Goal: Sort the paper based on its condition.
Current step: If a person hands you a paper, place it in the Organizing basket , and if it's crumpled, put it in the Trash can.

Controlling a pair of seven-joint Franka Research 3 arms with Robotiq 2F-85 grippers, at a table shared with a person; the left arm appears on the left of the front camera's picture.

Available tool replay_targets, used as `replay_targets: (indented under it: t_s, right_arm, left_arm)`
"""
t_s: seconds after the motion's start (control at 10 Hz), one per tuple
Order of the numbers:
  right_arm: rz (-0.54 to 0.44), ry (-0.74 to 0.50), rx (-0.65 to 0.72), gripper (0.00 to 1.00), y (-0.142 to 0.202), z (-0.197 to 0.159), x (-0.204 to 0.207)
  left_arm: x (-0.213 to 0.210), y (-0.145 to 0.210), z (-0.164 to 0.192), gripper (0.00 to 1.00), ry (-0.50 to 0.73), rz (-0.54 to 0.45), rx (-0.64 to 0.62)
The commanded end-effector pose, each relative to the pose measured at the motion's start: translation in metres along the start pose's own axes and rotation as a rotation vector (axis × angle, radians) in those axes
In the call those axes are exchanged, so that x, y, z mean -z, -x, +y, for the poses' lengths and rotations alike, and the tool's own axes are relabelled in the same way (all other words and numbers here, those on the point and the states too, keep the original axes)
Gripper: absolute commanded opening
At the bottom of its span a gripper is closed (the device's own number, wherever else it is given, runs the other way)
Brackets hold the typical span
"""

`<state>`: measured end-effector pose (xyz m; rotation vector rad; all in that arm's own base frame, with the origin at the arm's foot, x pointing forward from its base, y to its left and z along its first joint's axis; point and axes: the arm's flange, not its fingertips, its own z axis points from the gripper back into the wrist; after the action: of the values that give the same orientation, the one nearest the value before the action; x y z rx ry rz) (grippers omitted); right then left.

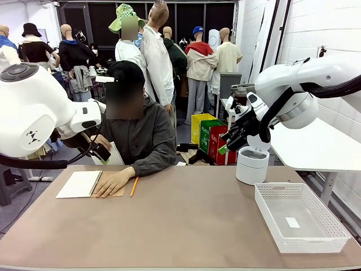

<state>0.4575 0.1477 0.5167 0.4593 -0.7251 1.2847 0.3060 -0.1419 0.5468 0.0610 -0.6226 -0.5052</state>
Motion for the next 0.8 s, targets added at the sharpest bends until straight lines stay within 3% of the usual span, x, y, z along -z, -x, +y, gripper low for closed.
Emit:
replay_targets:
  t_s: [0.0,0.7]
  right_arm:
    - [-0.008,-0.005,0.006,1.0,-0.0007,0.0002,-0.0001]
    - [-0.008,-0.005,0.006,1.0,-0.0007,0.0002,-0.0001]
  left_arm:
    - [-0.0004,0.0004,0.0011,1.0,-0.001,0.003,0.012]
    - [-0.0004,0.0004,0.0011,1.0,-0.001,0.003,0.012]
